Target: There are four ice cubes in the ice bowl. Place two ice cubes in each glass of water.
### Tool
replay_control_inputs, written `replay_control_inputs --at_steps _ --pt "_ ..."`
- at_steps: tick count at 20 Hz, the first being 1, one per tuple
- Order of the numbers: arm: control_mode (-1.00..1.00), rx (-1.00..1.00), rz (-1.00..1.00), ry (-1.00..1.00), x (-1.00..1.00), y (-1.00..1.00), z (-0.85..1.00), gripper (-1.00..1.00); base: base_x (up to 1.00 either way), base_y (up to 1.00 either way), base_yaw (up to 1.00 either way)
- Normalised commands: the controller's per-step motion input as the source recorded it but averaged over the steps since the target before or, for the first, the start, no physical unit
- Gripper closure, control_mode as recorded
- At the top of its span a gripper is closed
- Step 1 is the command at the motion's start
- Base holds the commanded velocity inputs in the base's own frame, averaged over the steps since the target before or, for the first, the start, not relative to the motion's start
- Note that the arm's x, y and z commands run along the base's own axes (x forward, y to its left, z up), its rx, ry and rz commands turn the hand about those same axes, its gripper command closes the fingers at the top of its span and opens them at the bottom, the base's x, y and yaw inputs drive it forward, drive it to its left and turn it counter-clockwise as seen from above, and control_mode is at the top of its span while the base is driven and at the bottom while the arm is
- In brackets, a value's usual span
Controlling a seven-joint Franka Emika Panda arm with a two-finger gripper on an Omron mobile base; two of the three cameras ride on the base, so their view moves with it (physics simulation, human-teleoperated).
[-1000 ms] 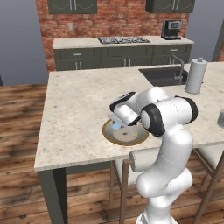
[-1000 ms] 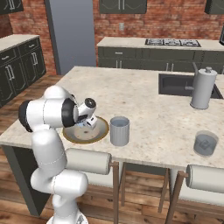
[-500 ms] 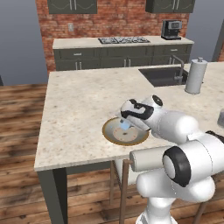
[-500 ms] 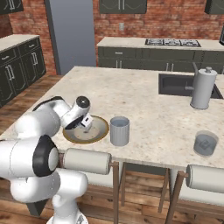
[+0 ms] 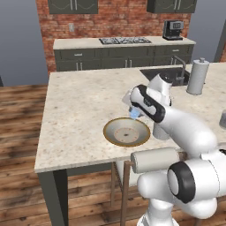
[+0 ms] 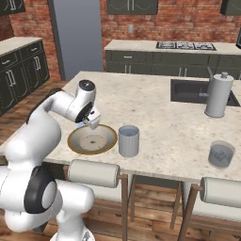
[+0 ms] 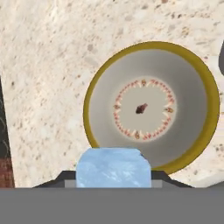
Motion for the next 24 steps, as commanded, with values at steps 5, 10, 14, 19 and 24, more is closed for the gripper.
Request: replay_control_inputs --at_steps 5,10,14,19,24 --pt "-1.0 -0.15 -0.03 0.18 -0.83 -0.4 0.42 1.0 0.0 0.0 0.0" --pt "-1.0 -0.25 -0.01 0.05 -1.0 -0.48 0.11 1.0 0.0 0.0 0.0" --pt "-1.0 -0.21 -0.08 0.02 -0.88 -0.4 -0.1 1.0 0.0 0.0 0.0" --pt "-1.0 -0.29 0.04 -0.28 -0.58 -0.83 0.03 1.0 0.0 0.0 0.0" --pt "-1.0 -0.32 0.03 -0.49 -0.58 -1.0 0.17 1.0 0.0 0.0 0.0"
